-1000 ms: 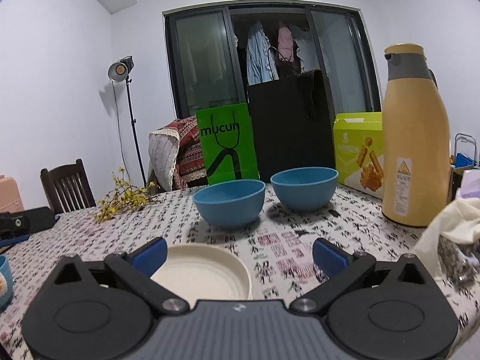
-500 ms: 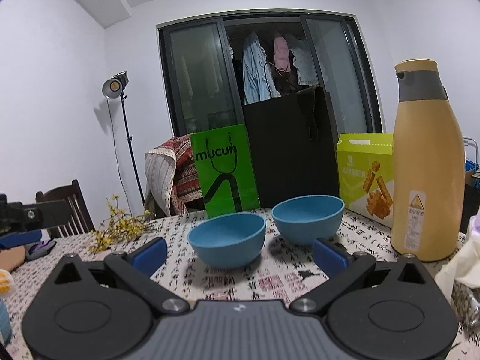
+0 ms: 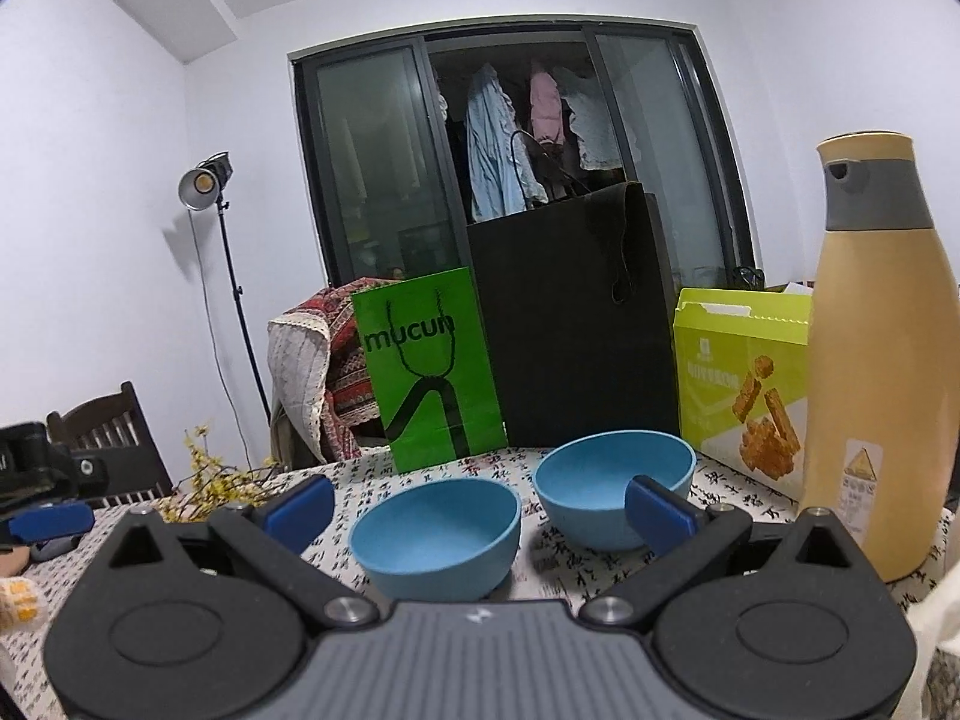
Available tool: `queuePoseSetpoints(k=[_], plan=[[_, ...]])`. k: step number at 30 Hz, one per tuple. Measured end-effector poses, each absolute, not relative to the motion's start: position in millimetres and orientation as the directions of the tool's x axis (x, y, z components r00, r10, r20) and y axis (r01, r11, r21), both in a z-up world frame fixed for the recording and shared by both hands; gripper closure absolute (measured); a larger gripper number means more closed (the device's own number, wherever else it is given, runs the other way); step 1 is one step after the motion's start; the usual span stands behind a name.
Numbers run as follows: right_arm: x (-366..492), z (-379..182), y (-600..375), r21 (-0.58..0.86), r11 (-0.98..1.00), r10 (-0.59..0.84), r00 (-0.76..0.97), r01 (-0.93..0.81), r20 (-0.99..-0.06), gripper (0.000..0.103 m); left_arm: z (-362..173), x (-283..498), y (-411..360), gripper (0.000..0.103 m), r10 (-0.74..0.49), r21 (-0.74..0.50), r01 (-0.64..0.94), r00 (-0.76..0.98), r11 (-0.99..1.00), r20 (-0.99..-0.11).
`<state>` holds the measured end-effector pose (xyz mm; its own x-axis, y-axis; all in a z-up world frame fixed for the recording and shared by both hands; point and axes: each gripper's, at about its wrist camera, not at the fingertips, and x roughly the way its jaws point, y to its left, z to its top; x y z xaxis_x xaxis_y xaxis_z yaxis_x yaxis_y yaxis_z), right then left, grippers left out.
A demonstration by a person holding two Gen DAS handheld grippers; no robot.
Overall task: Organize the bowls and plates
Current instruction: 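Move both open grippers past the plates toward the two blue bowls by the thermos, then close the left gripper on one blue bowl rim while the right gripper closes on the other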
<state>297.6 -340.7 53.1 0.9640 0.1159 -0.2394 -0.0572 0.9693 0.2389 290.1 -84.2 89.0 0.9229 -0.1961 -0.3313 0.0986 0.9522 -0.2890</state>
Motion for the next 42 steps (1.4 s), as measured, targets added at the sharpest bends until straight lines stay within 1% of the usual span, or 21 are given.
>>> queuePoseSetpoints(k=[5,13,18,22,24,26,28,37,42], plan=[[328,59,-341,0.247,0.968,0.105,0.962,-0.040,-0.253,0.000,95,318,-79,0.000,-0.191,-0.325,0.079,0.924,0.942,-0.331],[381,65,-336,0.286,0.958,0.115,0.954,-0.032,-0.278,0.000,95,371,-88,0.000,-0.184,-0.335,0.058,0.916,0.940,-0.357],[418,69,-329,0.299,0.954,0.123,0.947,-0.030,-0.297,0.000,91,403,-97,0.000,-0.157,-0.323,0.032,0.917,0.946,-0.367],[439,62,-328,0.333,0.943,0.122,0.944,-0.014,-0.306,0.000,78,426,-101,0.000,-0.133,-0.288,0.019,0.914,0.958,-0.383],[443,51,-329,0.337,0.941,0.114,0.945,-0.004,-0.307,0.000,64,435,-99,0.000,-0.128,-0.264,0.021,0.909,0.964,-0.396],[447,41,-327,0.318,0.948,0.099,0.942,0.008,-0.319,0.000,52,441,-95,0.000,-0.119,-0.266,0.010,0.912,0.964,-0.394],[452,34,-324,0.290,0.957,0.097,0.937,0.004,-0.335,0.000,43,451,-97,0.000,-0.103,-0.233,0.000,0.896,0.972,-0.431],[457,18,-322,0.269,0.963,0.117,0.924,-0.015,-0.365,0.001,26,461,-93,0.000,-0.112,-0.245,-0.011,0.869,0.969,-0.481],[459,14,-321,0.269,0.963,0.128,0.912,-0.019,-0.390,0.006,16,468,-93,0.000,-0.123,-0.245,-0.007,0.849,0.970,-0.513]])
